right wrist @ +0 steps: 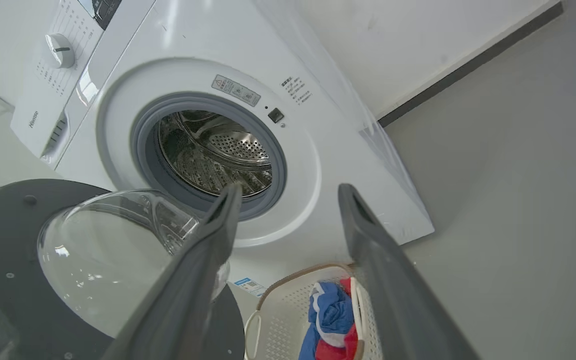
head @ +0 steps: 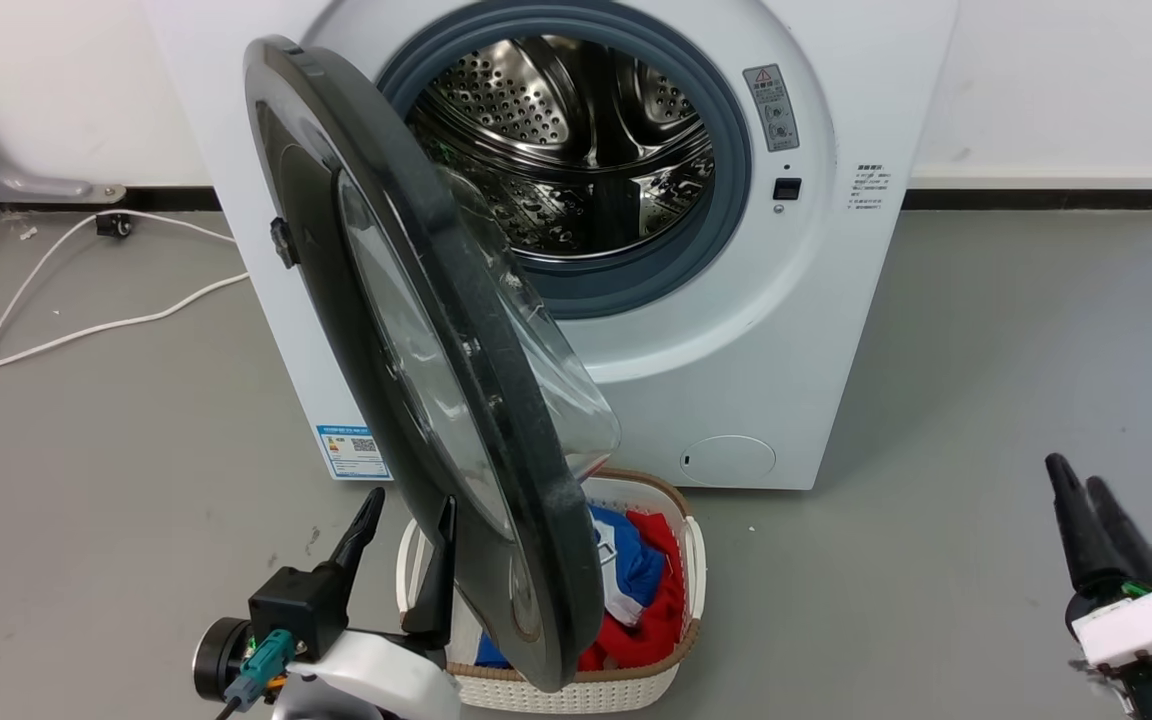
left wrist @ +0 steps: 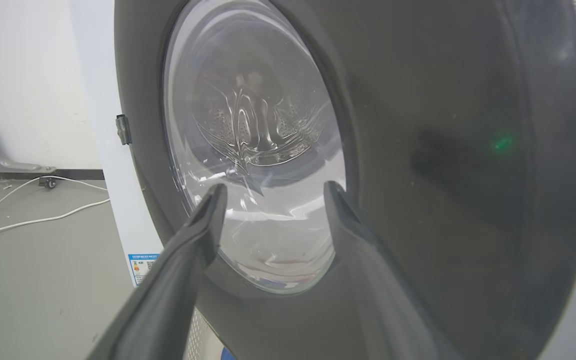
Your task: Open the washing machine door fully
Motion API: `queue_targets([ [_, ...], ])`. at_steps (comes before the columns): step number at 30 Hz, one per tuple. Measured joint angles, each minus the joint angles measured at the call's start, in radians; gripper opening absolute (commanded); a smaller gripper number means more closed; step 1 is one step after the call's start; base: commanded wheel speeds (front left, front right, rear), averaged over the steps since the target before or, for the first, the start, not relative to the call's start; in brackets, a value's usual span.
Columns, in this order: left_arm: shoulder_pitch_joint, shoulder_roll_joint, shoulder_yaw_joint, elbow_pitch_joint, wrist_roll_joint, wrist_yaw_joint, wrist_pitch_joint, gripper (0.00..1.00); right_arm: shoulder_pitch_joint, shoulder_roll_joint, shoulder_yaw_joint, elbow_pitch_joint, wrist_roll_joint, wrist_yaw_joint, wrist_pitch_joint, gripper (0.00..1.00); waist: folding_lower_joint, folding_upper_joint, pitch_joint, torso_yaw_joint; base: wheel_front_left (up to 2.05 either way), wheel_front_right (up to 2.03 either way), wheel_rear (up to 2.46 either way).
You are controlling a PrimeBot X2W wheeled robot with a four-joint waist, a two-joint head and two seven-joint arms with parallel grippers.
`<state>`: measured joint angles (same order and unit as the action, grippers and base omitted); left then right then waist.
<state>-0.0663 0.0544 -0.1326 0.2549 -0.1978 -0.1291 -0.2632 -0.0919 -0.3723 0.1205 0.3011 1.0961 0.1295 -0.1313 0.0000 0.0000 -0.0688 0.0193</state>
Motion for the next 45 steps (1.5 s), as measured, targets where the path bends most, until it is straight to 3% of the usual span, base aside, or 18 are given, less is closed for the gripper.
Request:
queue_targets([
  [5,0.002,0.0,0.01,0.0,0.006,0.0,0.0,1.0,-0.005,0.025,-0.088,-0.034,-0.384,0.0,-0.058,1.0,0.0,0.0,-0.004,0.006,0.0,0.0,0.0],
  [10,0.002,-0.001,0.016,-0.001,0.019,0.0,0.0,1.0,0.021,0.13,-0.208,-0.191,-0.755,0.001,-0.036,1.0,0.0001,0.0,-0.004,0.01,0.0,0.0,0.0],
  [15,0.002,-0.001,0.026,-0.001,0.027,0.0,0.0,1.0,0.119,0.243,-0.221,-0.307,-0.95,0.001,0.012,1.0,0.0,0.0,-0.003,0.009,0.0,0.0,0.0],
  [24,0.002,0.001,0.037,-0.001,0.038,0.001,0.0,1.0,0.178,0.296,-0.199,-0.286,-0.991,0.001,0.011,1.0,0.0001,0.0,0.008,0.009,0.0,0.0,0.0],
  [43,-0.001,0.01,0.039,0.012,0.046,0.001,0.0,1.0,0.173,0.306,-0.182,-0.232,-0.966,0.001,0.009,1.0,0.0,0.0,0.01,0.001,0.0,0.0,0.0],
  [44,-0.001,0.011,0.038,0.013,0.046,0.001,0.0,0.71,0.173,0.307,-0.181,-0.232,-0.967,0.001,0.009,1.0,0.0,0.0,0.01,0.0,0.0,0.0,0.0],
  [45,-0.001,0.011,0.038,0.016,0.044,0.001,0.0,0.2,0.172,0.308,-0.181,-0.232,-0.967,0.001,0.008,1.0,0.0001,0.0,0.01,-0.001,0.0,0.0,0.0],
])
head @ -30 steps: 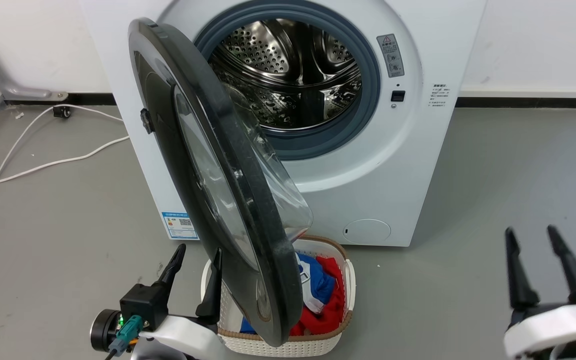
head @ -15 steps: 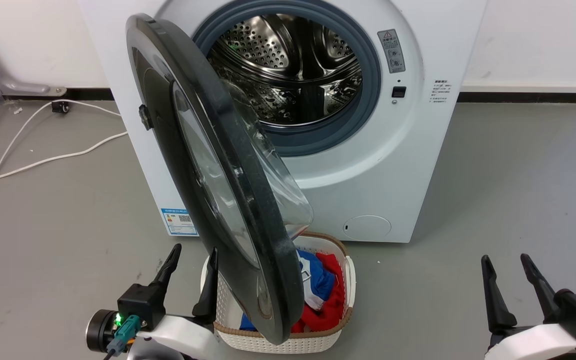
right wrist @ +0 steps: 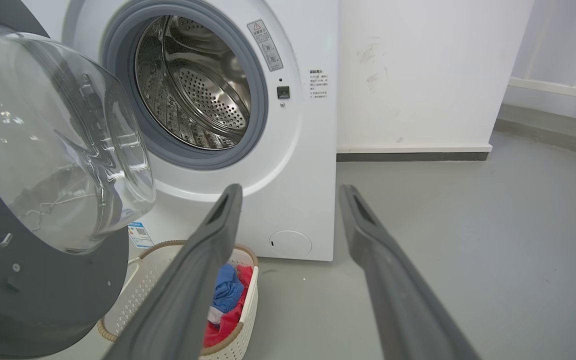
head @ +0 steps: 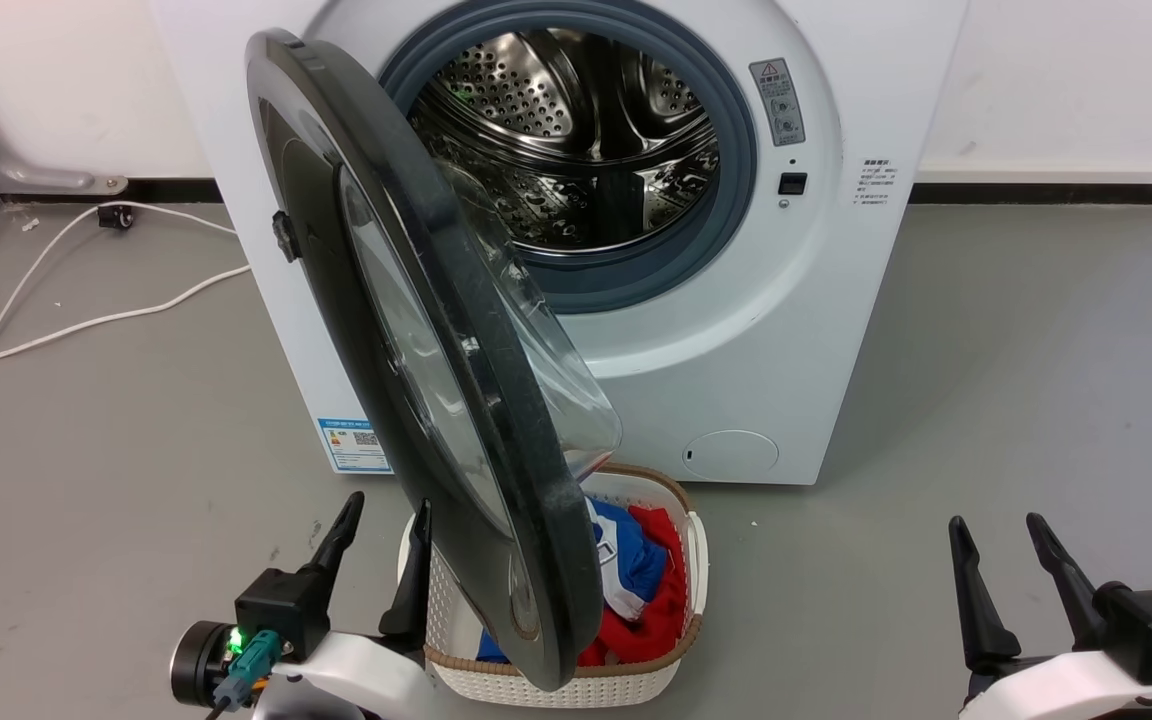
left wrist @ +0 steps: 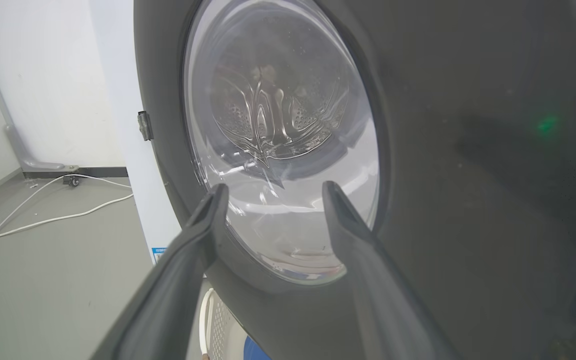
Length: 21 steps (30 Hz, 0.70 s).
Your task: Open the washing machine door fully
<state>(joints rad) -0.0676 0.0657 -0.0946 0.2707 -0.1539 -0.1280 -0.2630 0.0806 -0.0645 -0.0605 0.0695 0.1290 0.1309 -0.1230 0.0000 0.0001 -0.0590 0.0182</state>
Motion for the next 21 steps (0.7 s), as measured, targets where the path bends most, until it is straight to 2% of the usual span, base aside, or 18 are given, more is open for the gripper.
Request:
queue_targets([
  [1,0.0,0.0,-0.002,0.003,-0.001,0.0,0.0,0.2,0.0,0.0,0.0,0.0,-0.002,0.0,-0.001,1.0,0.0,0.0,0.0,0.0,0.0,0.0,0.0],
  [2,0.0,0.0,-0.004,0.006,-0.003,0.0,0.0,0.0,-0.001,0.001,-0.001,0.001,-0.004,0.0,-0.001,1.0,0.0,0.0,0.0,-0.001,0.0,0.0,0.0],
  [12,-0.022,0.003,0.007,-0.016,-0.043,0.007,0.0,0.0,-0.018,0.004,-0.012,0.016,-0.007,0.0,-0.006,1.0,0.0,0.0,0.003,0.011,0.0,0.0,0.0],
  [17,-0.052,0.011,0.025,-0.144,-0.046,0.033,0.028,0.0,-0.02,0.005,-0.023,0.025,-0.007,0.0,-0.008,1.0,0.0,0.0,-0.002,0.024,0.0,0.0,0.0],
  [21,-0.084,0.015,0.017,-0.302,-0.039,0.046,0.05,0.0,-0.021,0.006,-0.032,0.026,-0.01,0.0,-0.01,1.0,0.0,-0.0001,-0.006,0.036,0.0,0.0,0.0],
])
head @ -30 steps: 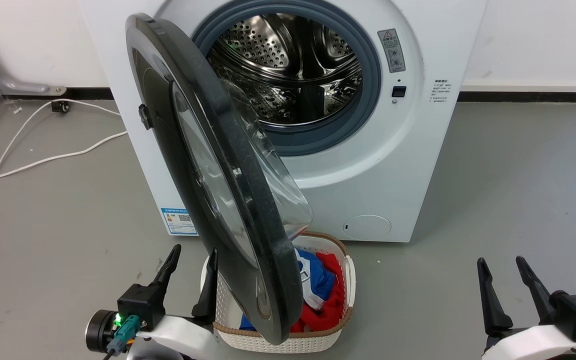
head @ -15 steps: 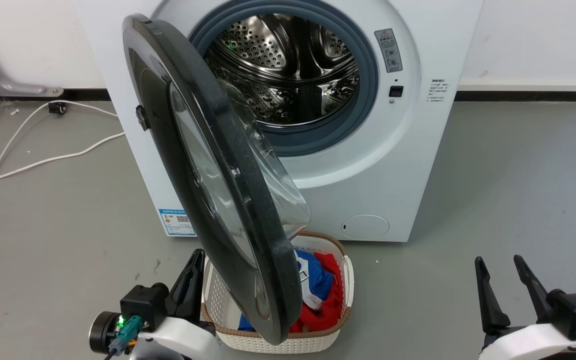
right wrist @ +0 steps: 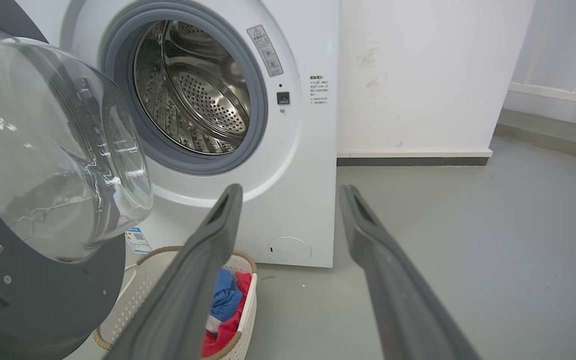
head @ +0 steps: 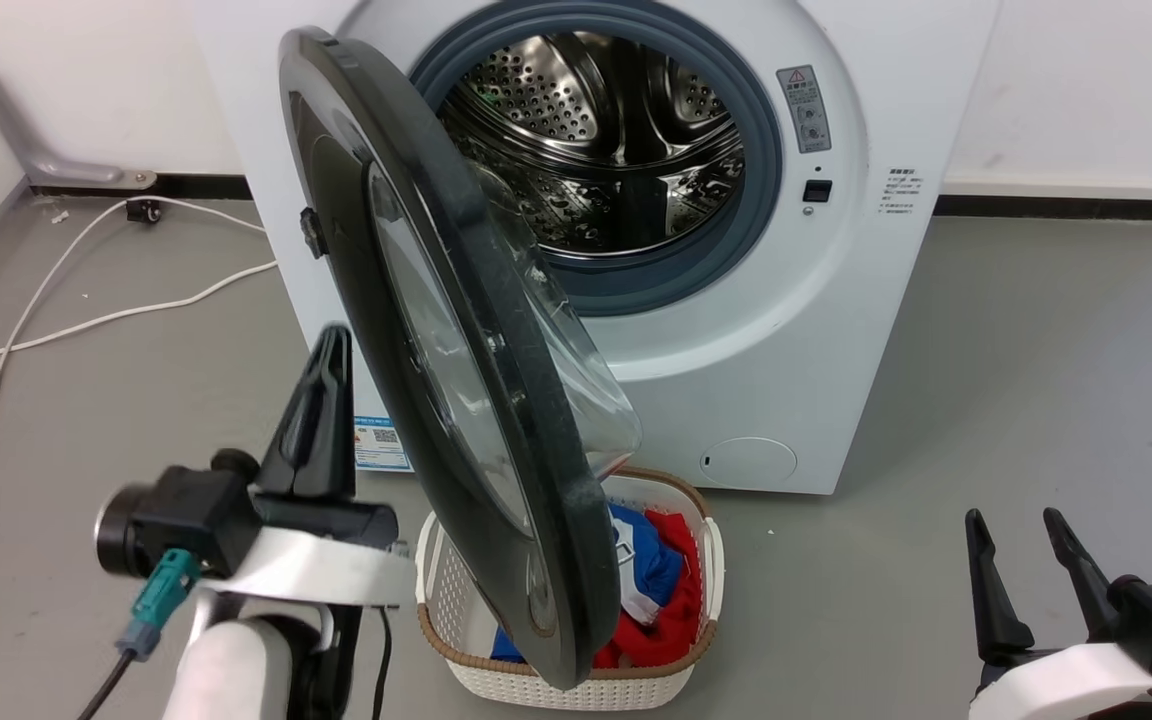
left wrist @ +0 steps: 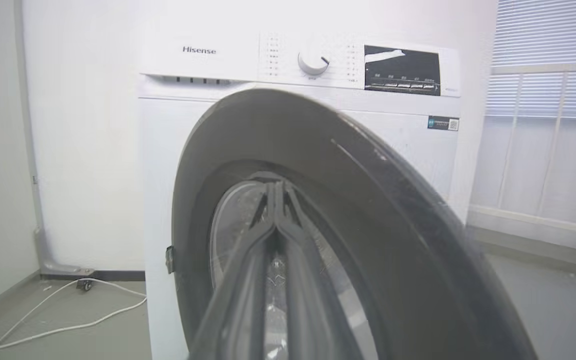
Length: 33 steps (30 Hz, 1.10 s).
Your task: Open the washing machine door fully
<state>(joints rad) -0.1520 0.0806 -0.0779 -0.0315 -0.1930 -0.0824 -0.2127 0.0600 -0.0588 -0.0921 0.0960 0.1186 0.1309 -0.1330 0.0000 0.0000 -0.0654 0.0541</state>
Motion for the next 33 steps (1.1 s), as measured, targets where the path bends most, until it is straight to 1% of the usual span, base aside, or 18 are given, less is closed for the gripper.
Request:
queue_targets([
  [9,-0.114,-0.004,-0.077,-0.343,0.023,0.003,0.068,0.0,0.0,0.002,-0.009,0.002,-0.005,0.0,0.0,1.0,0.0,0.0,-0.001,0.017,0.0,0.0,0.0],
  [12,-0.135,-0.008,-0.142,-0.4,0.002,-0.014,0.11,0.0,-0.001,0.002,-0.011,0.004,-0.006,0.0,0.001,1.0,0.0,0.0001,0.0,0.015,0.0,0.0,0.0],
  [14,-0.135,-0.013,-0.203,-0.417,-0.027,-0.02,0.147,0.0,-0.001,0.003,-0.014,0.006,-0.006,0.0,0.002,1.0,0.0,0.0,0.001,0.014,0.0,0.0,0.0],
  [16,-0.129,-0.018,-0.278,-0.42,-0.065,-0.028,0.185,0.0,-0.001,0.003,-0.014,0.007,-0.006,0.0,0.001,1.0,0.0,0.0,0.002,0.012,0.0,0.0,0.0],
  [19,-0.093,-0.024,-0.393,-0.409,-0.174,-0.034,0.244,0.0,-0.001,0.004,-0.015,0.008,-0.006,0.0,0.002,1.0,0.0,0.0,0.005,0.011,0.0,0.0,0.0],
  [21,-0.081,-0.025,-0.445,-0.397,-0.217,-0.038,0.285,0.0,-0.001,0.005,-0.017,0.009,-0.006,0.0,0.002,1.0,0.0,0.0,0.005,0.011,0.0,0.0,0.0],
  [25,-0.028,-0.012,-0.542,-0.355,-0.265,-0.04,0.383,0.0,-0.001,0.005,-0.024,0.01,-0.006,0.0,0.002,1.0,0.0,0.0001,0.006,0.012,0.0,0.0,0.0],
  [29,0.033,0.013,-0.599,-0.292,-0.286,-0.036,0.458,0.0,0.0,0.006,-0.028,0.01,-0.006,0.0,0.003,1.0,0.0,0.0,0.007,0.015,0.0,0.0,0.0],
  [33,0.082,0.024,-0.631,-0.21,-0.275,-0.016,0.472,0.0,0.0,0.006,-0.03,0.01,-0.006,0.0,0.005,1.0,0.0,0.0,0.012,0.017,0.0,0.0,0.0],
])
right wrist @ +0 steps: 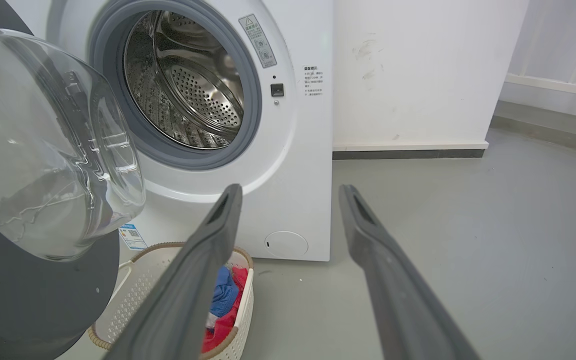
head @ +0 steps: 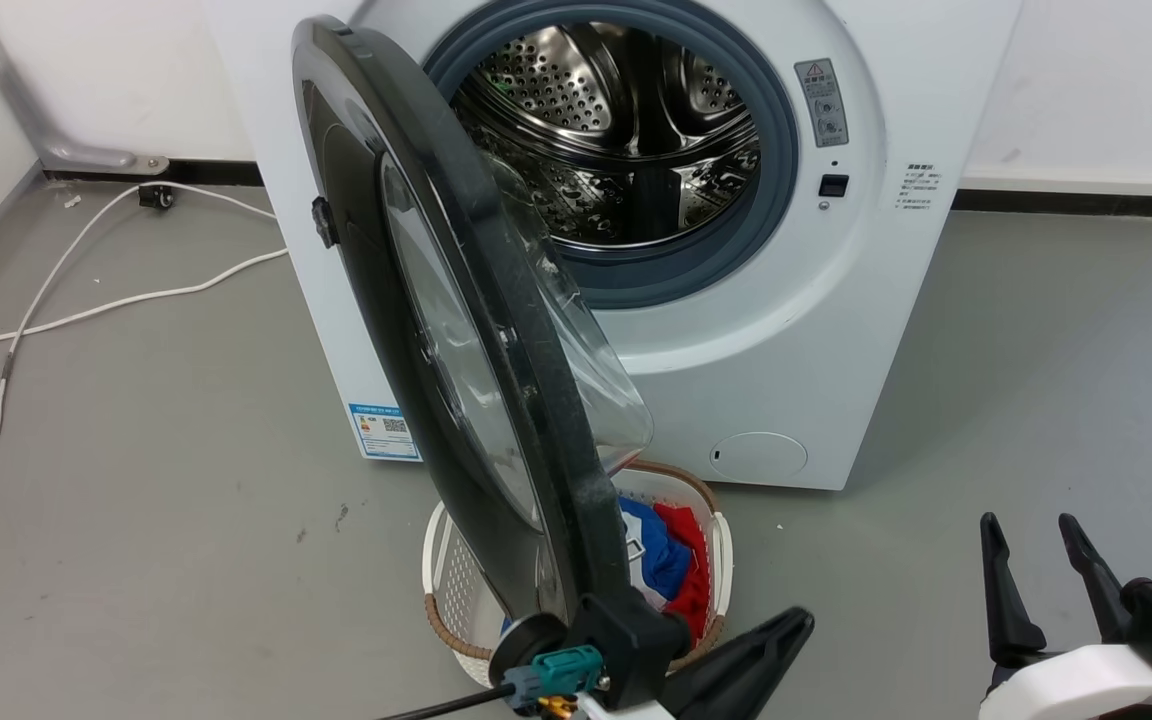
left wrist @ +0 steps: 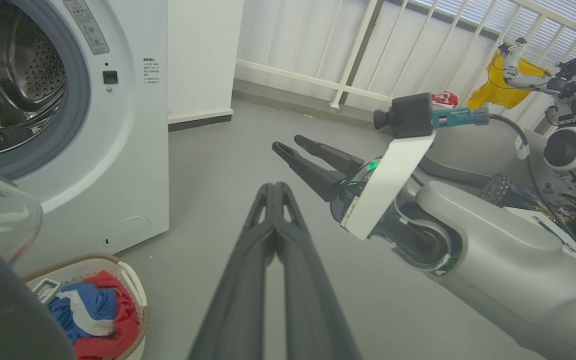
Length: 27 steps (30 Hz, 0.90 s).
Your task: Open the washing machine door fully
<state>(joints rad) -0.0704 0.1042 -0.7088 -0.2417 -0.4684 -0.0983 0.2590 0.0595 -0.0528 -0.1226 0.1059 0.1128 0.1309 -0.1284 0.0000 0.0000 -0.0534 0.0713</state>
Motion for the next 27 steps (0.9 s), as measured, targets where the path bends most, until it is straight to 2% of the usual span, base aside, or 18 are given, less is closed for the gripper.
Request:
queue_targets([
  [6,0.013,-0.003,0.011,0.161,0.023,0.024,-0.061,0.0,0.0,0.0,0.006,0.005,0.0,0.0,0.003,1.0,0.0,0.0,0.005,-0.001,0.0,0.0,0.0],
  [13,-0.032,-0.017,0.093,0.3,0.008,0.06,-0.165,0.0,-0.001,0.001,0.011,0.006,0.003,0.0,0.007,1.0,0.0,0.0,0.009,-0.012,0.0,0.0,0.0],
  [27,-0.052,-0.011,0.131,0.361,0.05,0.121,-0.272,0.0,-0.001,0.001,0.005,0.014,0.02,0.0,0.008,1.0,0.0,0.0,0.013,0.001,0.0,0.0,0.0],
])
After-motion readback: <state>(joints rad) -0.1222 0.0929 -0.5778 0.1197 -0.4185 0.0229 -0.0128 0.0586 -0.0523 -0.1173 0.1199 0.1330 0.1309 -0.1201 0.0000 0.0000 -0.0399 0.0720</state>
